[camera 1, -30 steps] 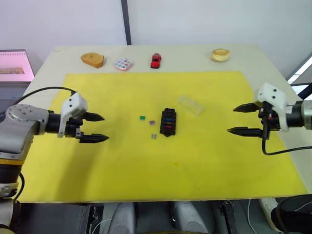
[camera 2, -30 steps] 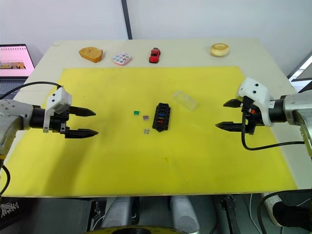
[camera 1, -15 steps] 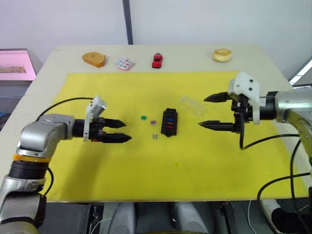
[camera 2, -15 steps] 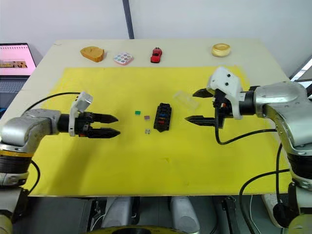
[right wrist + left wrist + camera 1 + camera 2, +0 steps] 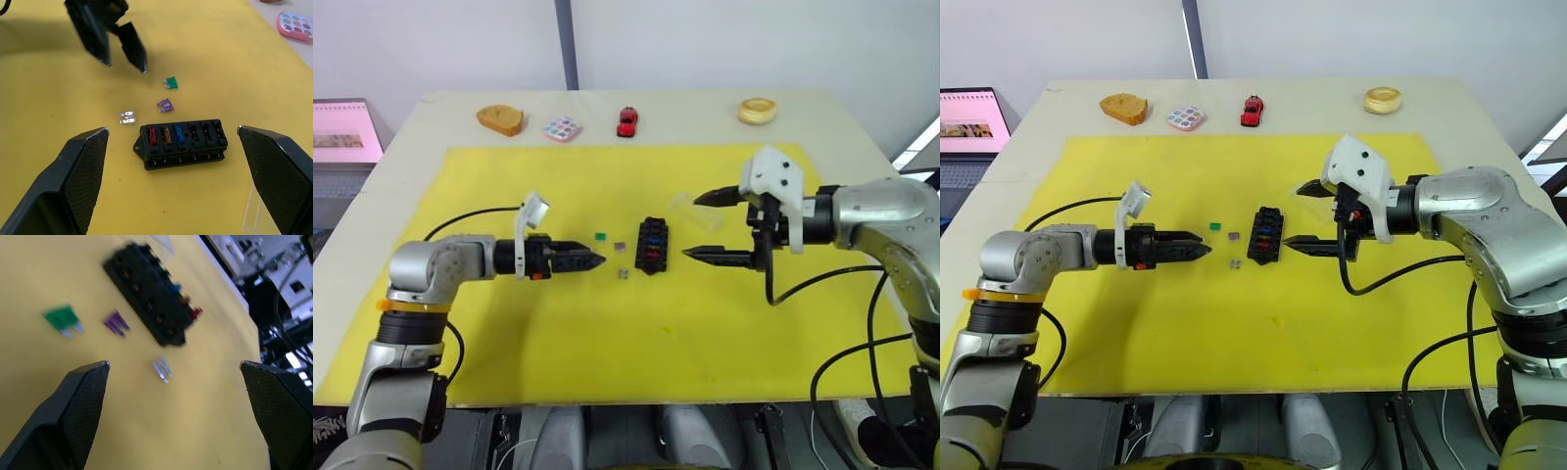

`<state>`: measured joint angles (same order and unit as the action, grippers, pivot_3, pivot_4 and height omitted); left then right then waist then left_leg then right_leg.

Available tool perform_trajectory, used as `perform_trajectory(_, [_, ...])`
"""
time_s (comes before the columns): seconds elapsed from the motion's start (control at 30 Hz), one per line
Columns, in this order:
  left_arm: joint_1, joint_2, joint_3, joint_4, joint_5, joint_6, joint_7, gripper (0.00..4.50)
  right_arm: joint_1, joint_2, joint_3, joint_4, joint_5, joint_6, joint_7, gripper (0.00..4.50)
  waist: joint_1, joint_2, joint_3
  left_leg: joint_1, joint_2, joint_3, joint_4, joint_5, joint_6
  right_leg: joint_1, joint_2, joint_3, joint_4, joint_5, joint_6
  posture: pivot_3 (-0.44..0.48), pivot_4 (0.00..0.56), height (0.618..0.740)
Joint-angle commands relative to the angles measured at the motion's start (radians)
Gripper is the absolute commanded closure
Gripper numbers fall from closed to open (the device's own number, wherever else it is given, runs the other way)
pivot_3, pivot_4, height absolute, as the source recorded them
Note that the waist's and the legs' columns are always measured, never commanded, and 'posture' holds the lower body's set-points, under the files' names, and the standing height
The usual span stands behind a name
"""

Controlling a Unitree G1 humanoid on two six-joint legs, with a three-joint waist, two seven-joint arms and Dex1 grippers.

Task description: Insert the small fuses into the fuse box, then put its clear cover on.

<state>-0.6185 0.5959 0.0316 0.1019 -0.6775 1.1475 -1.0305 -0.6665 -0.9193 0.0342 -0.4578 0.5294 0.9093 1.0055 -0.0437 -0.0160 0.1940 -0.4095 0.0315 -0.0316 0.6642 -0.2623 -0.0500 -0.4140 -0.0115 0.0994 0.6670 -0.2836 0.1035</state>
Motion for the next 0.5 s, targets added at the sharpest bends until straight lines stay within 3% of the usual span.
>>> perform_trajectory(0.03, [-0.022,0.007,0.042,0.038,-0.025,0.018,0.011,0.0,-0.024,0.002,-0.005,-0.02,0.007,-0.015,-0.01,0.05,0.0,0.0,0.0,0.0,0.0,0.0,0.0,0.0,0.0,0.0,0.0,0.0,0.0,0.0,0.0,0.0,0.15,0.74])
perform_trajectory(0.23, [-0.129,0.013,0.087,0.264,-0.022,0.037,0.013,0.0,-0.053,0.016,0.021,-0.014,0.009,-0.023,-0.013,0.05,0.0,0.0,0.0,0.0,0.0,0.0,0.0,0.0,0.0,0.0,0.0,0.0,0.0,0.0,0.0,0.0,0.15,0.74])
perform_trajectory(0.5, [-0.256,-0.039,-0.01,0.506,0.062,0.015,-0.048,0.0,-0.109,0.042,0.066,0.003,-0.006,-0.04,-0.016,0.05,0.002,0.0,0.0,0.0,-0.001,-0.001,0.0,0.0,0.0,0.0,0.0,-0.001,0.0,0.0,0.0,0.0,0.15,0.74])
